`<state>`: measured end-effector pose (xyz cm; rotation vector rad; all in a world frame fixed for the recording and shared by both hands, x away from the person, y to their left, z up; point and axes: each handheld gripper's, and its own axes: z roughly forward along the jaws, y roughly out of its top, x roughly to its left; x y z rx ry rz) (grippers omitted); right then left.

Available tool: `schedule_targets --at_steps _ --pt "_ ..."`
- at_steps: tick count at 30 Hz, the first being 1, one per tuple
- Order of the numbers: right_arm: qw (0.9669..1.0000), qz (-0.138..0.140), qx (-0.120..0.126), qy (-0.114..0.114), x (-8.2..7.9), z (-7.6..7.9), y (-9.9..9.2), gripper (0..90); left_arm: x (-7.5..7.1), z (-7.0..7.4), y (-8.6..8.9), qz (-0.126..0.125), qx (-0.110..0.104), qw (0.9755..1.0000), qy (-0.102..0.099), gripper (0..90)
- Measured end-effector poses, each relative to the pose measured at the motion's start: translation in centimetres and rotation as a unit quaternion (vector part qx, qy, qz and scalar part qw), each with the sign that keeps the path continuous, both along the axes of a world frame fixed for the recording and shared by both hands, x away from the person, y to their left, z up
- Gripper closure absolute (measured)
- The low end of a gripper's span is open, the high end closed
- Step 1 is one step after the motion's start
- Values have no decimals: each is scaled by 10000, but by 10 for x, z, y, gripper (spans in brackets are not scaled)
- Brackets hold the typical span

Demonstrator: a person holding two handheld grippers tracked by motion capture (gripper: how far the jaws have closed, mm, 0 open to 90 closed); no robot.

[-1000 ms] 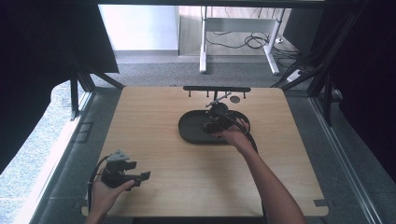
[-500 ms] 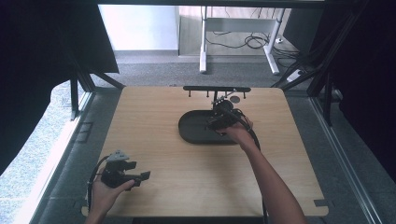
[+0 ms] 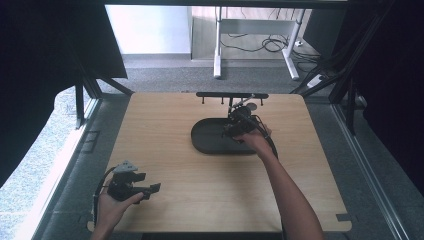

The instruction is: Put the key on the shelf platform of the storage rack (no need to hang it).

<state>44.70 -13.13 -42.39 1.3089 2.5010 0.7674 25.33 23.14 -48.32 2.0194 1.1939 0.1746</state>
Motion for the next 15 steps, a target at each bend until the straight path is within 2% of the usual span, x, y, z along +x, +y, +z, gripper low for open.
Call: schedule_targets --at_steps 6,15 --pt "9999 -111 -81 29 6 -7 1 495 0 0 2 20 -12 10000 6 243" --pt "9995 -131 -285 3 10 -15 9 495 0 0 3 9 -9 10000 6 243"
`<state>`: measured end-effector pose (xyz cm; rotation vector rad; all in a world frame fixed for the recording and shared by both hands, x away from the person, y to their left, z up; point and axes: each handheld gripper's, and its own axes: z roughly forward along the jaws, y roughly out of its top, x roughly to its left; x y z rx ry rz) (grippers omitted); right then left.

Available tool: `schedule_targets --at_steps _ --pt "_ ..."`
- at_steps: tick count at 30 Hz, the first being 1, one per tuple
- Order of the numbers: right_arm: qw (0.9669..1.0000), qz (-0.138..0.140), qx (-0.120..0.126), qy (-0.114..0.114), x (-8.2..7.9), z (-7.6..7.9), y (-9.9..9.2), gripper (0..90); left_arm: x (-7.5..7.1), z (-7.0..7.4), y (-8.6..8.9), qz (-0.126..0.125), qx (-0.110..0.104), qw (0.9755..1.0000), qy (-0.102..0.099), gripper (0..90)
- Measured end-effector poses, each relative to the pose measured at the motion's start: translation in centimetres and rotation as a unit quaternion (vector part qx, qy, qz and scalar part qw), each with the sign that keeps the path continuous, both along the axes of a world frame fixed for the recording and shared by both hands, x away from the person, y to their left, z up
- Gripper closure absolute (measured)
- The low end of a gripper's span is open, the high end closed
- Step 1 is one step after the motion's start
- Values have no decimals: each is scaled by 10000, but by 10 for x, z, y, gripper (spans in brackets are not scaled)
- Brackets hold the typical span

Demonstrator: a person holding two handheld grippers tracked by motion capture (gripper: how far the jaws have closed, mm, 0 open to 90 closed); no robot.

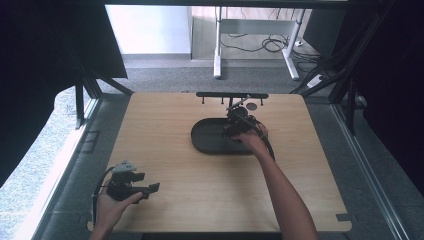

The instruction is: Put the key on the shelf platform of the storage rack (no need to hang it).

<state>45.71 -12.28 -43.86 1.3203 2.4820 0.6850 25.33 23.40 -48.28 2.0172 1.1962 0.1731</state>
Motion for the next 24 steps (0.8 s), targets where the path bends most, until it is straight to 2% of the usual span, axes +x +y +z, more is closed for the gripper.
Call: schedule_targets --at_steps 9,24 --pt "9997 -87 -247 3 8 -16 5 494 0 0 1 18 -6 10000 -2 243" --pt "9994 -158 -310 66 14 -37 10 494 0 0 1 16 -12 10000 -2 243"
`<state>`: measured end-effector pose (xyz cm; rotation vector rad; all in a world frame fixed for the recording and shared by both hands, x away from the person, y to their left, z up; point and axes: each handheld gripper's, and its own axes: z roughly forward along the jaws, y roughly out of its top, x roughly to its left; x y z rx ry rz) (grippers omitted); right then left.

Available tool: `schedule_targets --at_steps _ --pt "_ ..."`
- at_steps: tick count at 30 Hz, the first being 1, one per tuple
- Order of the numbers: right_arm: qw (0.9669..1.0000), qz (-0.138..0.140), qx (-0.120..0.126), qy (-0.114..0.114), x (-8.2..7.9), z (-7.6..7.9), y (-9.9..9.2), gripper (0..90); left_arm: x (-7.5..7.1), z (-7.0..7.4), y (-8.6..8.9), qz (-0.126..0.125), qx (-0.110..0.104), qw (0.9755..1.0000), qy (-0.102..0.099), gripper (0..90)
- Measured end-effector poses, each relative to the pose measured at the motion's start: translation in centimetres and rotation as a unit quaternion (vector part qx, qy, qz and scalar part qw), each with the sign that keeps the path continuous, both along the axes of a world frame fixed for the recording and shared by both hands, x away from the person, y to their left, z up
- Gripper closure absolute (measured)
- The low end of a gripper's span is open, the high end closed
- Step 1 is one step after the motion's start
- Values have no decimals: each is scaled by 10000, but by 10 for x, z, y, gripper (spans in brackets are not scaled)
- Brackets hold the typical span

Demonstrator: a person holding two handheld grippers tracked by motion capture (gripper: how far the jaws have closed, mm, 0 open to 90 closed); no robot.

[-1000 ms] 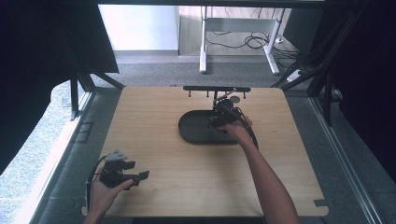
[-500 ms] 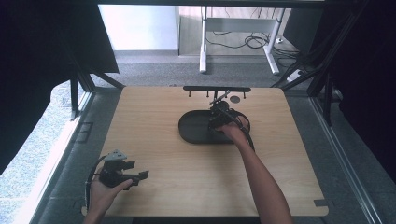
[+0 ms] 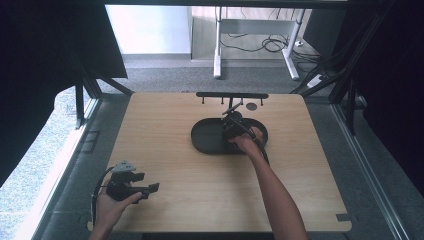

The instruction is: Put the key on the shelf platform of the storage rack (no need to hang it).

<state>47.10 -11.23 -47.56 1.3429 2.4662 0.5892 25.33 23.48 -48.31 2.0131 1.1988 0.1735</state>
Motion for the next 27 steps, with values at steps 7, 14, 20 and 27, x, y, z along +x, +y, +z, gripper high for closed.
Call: schedule_targets --at_steps 7,14,20,27 --pt "9999 -65 -93 56 3 -9 -1 493 0 -1 0 -5 8 10000 1 243" --pt "9997 -66 -181 114 6 -17 -3 493 0 -1 0 -3 3 10000 7 243" --pt "9994 -156 -207 227 7 -26 -6 492 1 -1 1 -13 11 10000 25 243" --pt "9992 -217 -189 281 8 -32 -9 490 1 -2 0 -16 16 10000 34 242"
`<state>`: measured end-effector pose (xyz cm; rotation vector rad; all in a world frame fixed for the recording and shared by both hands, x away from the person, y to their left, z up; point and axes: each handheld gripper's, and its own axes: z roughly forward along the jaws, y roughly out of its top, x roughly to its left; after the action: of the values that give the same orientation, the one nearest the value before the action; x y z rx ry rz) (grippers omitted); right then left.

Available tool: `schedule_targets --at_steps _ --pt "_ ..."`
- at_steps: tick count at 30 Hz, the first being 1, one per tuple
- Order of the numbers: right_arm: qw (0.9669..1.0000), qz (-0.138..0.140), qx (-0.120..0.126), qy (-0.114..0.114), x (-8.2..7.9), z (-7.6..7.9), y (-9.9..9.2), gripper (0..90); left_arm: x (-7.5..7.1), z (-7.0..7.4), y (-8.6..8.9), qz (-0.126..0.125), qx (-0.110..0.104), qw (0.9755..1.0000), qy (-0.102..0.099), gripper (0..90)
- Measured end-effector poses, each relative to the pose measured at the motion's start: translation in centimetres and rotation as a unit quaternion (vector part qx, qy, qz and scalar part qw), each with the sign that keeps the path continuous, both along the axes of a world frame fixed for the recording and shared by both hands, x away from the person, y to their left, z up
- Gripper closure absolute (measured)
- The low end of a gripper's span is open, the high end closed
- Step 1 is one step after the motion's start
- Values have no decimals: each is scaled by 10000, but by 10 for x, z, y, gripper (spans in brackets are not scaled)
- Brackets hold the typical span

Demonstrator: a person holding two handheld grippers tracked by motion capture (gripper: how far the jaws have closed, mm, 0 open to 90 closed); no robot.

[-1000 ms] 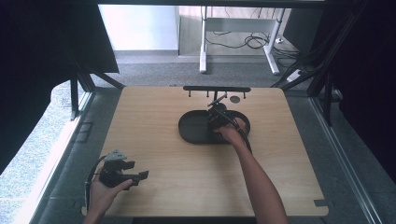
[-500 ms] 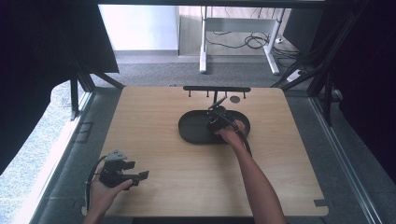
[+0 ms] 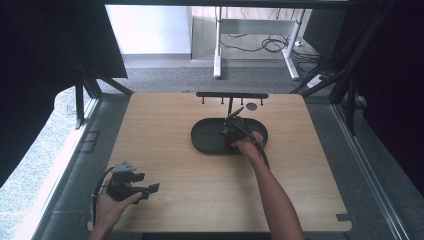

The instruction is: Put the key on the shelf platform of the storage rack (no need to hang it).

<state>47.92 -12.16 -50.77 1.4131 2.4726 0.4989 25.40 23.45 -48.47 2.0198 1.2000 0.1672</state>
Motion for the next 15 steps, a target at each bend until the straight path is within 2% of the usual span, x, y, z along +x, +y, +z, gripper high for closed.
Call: schedule_targets --at_steps 6,12,15 --pt "10000 -20 11 -22 -1 -2 -1 476 0 1 1 7 -11 10000 -15 242" --pt "9997 -26 -221 -138 -3 -1 1 376 0 1 0 3 -5 10000 -11 242" --pt "9996 8 -168 -240 -5 4 -2 367 0 0 0 5 -4 10000 -10 242"
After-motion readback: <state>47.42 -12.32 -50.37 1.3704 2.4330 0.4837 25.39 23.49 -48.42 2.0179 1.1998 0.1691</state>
